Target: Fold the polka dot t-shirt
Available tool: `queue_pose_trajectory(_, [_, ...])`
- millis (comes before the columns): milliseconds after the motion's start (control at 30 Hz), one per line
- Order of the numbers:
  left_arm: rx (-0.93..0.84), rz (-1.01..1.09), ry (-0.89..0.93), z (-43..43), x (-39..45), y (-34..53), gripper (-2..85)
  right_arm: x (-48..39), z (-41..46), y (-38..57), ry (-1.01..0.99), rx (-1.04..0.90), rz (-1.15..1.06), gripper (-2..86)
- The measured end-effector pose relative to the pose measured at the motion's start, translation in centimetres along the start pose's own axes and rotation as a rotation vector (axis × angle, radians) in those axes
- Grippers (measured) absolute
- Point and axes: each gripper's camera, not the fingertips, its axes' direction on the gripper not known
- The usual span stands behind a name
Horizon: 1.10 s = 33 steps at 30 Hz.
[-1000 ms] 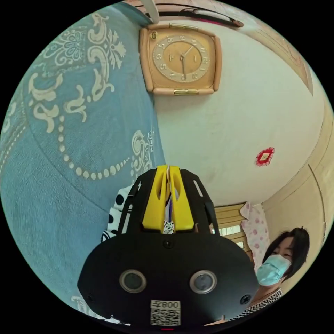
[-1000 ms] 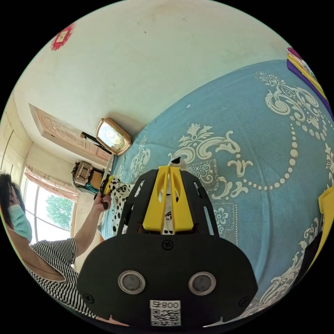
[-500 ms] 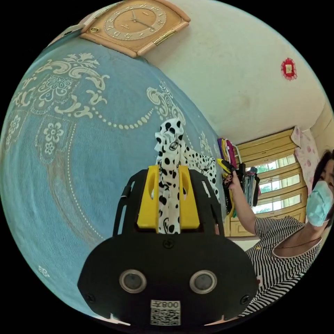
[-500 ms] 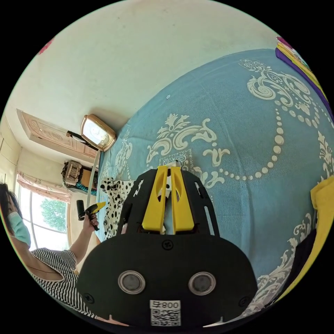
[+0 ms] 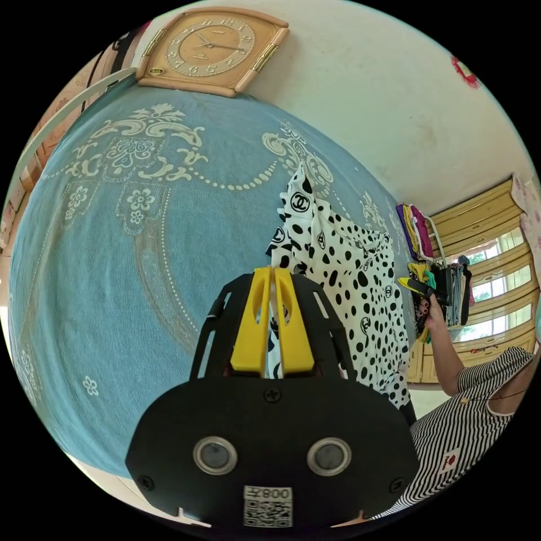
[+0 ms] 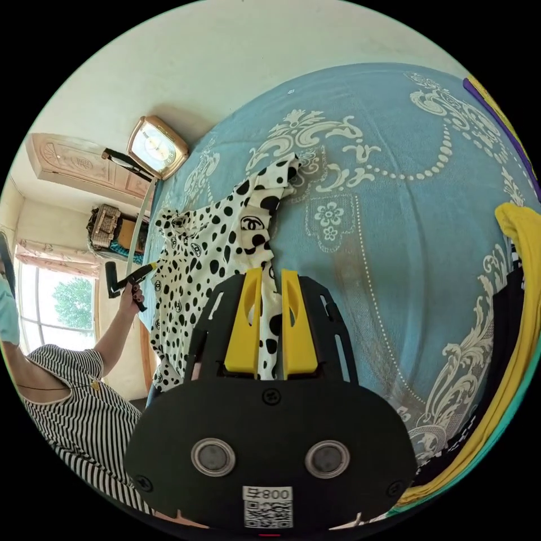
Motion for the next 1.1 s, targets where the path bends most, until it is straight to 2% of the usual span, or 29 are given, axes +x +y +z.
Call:
queue_pose_trajectory(233, [0.025, -0.002, -0.059, 3.4, 1.6, 0.6, 1.5, -0.4, 3.7, 1.0, 0.113, -0.079, -0.039, 0.8])
queue_pose_trajectory(367, [0.031, 0.013, -0.110, 4.8, 2.3, 0.8, 2.1, 0.1, 3.3, 2.4, 0.243, -0.010, 0.000, 0.7])
queue_pose_trajectory(467, [0.115, 0.013, -0.062, 4.9, 2.9, 1.0, 3.6, 0.2, 3.8, 3.2, 0.167, 0.050, 0.001, 1.5])
queue_pose_trajectory(533, [0.145, 0.106, 0.025, 5.7, 4.8, 0.6, 5.3, -0.9, 5.0, 2.9, 0.145, 0.050, -0.049, 2.8])
queue_pose_trajectory(633, [0.073, 0.294, 0.068, 8.3, 8.8, -0.7, 7.1, -2.2, 8.3, 2.1, 0.201, -0.007, -0.096, 4.9])
queue_pose_trajectory(800, [-0.044, 0.580, 0.100, 13.9, 15.3, -3.0, 7.7, -1.9, 10.5, 2.9, 0.199, -0.007, -0.095, 1.5])
queue_pose_trajectory(933, [-0.162, 0.809, 0.030, 18.8, 20.1, -4.5, 7.7, -1.9, 10.9, 3.8, 0.245, -0.015, -0.089, 0.4])
queue_pose_trajectory(1100, [-0.267, 0.949, -0.080, 22.4, 22.5, -5.6, 5.0, -2.0, 11.4, 4.7, 0.256, 0.019, -0.094, 0.2])
